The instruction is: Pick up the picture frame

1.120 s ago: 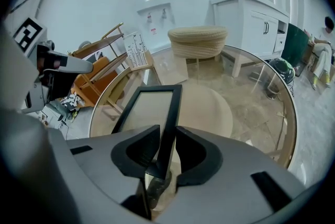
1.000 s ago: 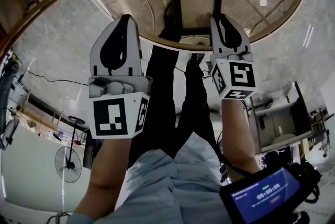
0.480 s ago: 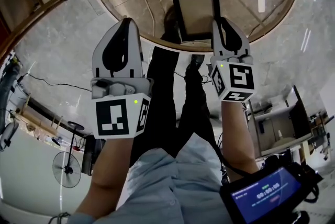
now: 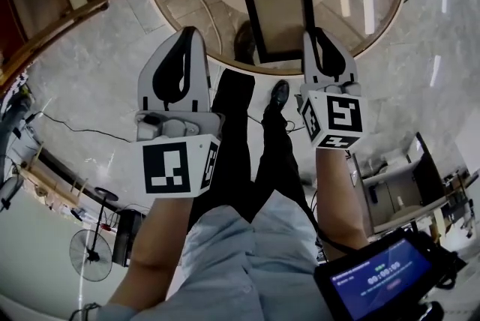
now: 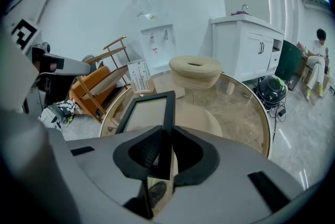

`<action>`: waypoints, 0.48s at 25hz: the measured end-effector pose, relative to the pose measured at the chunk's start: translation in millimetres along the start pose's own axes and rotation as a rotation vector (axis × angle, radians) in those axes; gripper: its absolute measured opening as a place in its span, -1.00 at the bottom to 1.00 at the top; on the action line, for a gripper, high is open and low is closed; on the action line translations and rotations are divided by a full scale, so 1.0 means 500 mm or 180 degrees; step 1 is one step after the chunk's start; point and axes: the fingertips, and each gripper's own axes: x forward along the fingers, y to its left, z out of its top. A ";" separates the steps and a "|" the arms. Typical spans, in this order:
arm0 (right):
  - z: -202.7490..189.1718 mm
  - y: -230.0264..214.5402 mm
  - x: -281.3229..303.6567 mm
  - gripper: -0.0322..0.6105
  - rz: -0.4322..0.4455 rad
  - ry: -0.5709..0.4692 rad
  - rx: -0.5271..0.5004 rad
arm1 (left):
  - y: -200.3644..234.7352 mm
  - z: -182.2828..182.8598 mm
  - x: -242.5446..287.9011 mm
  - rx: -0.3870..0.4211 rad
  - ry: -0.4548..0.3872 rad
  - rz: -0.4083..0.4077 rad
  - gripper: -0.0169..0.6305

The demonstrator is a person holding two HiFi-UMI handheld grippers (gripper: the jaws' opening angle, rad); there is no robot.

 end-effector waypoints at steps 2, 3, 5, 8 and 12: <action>0.022 0.006 -0.016 -0.66 0.0000 -0.0074 -0.0013 | -0.004 0.019 -0.014 0.0024 -0.0058 0.0001 -0.91; 0.036 0.008 -0.027 -0.66 -0.0001 -0.0121 -0.0022 | -0.008 0.031 -0.022 0.0036 -0.0096 0.0002 -0.91; 0.067 0.008 -0.055 -0.66 -0.0005 -0.0234 -0.0042 | -0.022 0.059 -0.042 0.0066 -0.0189 0.0002 -0.91; 0.118 0.006 -0.105 -0.66 -0.0005 -0.0427 -0.0073 | -0.048 0.100 -0.077 0.0106 -0.0330 0.0008 -0.91; 0.183 0.009 -0.172 -0.66 0.0028 -0.0675 -0.0136 | -0.084 0.145 -0.128 0.0112 -0.0494 0.0051 -0.91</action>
